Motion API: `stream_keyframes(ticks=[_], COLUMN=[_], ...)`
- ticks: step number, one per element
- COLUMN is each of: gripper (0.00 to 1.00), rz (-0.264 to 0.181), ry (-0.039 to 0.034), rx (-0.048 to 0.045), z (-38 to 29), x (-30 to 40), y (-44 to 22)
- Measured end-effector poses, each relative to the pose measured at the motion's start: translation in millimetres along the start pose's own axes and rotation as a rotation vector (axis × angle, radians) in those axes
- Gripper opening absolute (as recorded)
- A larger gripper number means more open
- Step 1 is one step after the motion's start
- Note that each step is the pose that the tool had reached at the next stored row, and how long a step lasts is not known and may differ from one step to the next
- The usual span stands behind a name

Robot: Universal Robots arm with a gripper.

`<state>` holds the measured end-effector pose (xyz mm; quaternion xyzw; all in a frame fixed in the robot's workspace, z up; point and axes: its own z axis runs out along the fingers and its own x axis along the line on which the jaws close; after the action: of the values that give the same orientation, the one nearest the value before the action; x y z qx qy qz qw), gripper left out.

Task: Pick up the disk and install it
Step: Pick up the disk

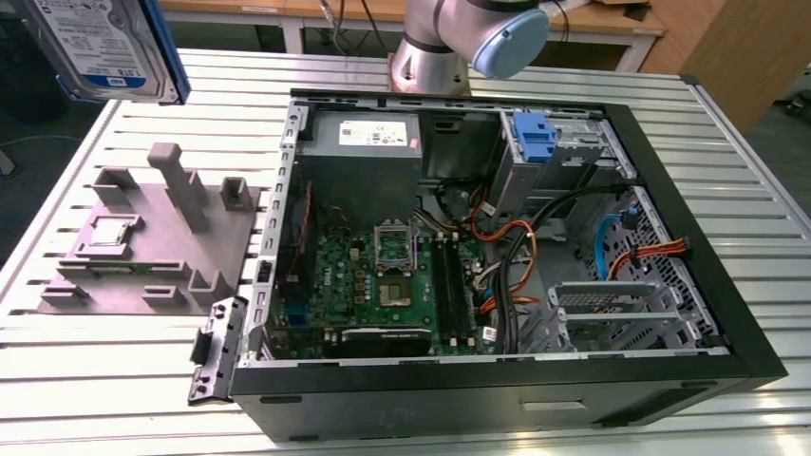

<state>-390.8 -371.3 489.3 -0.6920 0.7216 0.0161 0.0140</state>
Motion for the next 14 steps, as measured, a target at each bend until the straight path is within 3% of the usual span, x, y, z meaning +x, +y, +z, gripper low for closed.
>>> stream_keyframes(ticks=[7, 14], gripper=[0.37, 0.37], rz=[0.000, 0.000], ry=[0.0000, 0.0000], rx=[0.0000, 0.0000], z=[0.5, 0.4], x=[0.1, 3.0], y=[-13.0, -14.9])
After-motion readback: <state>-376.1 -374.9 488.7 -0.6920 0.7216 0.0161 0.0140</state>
